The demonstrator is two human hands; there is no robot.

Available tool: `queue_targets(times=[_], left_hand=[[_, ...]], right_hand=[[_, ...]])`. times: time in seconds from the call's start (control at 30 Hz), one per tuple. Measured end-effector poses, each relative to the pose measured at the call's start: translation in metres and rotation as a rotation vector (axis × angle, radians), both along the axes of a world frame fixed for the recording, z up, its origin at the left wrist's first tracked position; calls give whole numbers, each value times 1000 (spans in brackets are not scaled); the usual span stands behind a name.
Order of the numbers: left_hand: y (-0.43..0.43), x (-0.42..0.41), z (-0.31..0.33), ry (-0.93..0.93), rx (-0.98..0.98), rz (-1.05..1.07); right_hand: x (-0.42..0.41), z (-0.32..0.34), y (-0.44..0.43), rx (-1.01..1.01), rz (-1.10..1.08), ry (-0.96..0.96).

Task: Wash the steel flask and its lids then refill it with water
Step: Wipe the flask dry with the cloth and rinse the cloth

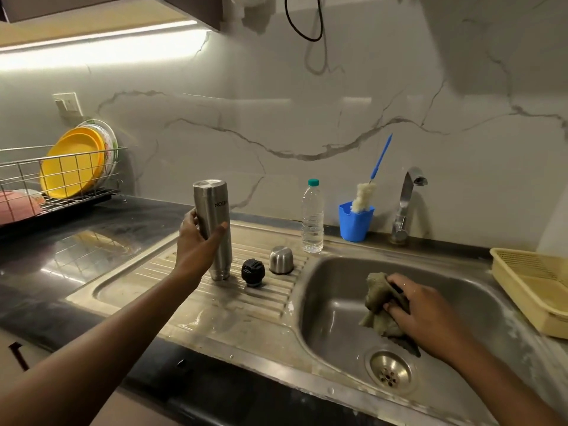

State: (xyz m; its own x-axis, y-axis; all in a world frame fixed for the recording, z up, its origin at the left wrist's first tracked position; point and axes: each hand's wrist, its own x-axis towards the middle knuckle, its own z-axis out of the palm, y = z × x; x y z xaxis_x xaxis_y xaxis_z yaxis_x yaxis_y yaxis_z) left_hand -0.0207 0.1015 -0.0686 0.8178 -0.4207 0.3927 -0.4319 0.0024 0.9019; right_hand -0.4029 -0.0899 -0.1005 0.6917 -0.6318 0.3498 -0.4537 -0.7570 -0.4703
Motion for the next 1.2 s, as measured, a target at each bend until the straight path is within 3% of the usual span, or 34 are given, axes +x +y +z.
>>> queue_targets(times=[0.13, 0.23, 0.3, 0.37, 0.47, 0.6, 0.7, 0.87, 1.07, 1.2], left_hand=[[4, 1, -10, -110, 89, 117], [13, -14, -16, -406, 22, 240], [17, -28, -22, -605, -9, 142], [18, -43, -27, -688, 84, -25], [11, -57, -35, -673, 299, -110], [-7, -61, -39, -479, 529, -53], [-17, -57, -43, -448, 629, -38], [-27, -66, -40, -500, 512, -82], [-65, -122, -23, -463, 302, -316], [-92, -169, -18, -493, 283, -477]], right_hand=[[1, -3, -1, 35, 9, -4], [1, -3, -2, 73, 8, -36], [1, -3, -2, 93, -1, -68], [1, -4, -3, 109, -10, -97], [1, -4, -4, 116, -24, -113], [-1, -3, -2, 130, -7, -135], [0, -2, -2, 139, -9, -142], [1, -1, -2, 160, -26, -169], [2, -6, -15, 228, -71, -278], [4, -4, -18, 234, -110, -405]])
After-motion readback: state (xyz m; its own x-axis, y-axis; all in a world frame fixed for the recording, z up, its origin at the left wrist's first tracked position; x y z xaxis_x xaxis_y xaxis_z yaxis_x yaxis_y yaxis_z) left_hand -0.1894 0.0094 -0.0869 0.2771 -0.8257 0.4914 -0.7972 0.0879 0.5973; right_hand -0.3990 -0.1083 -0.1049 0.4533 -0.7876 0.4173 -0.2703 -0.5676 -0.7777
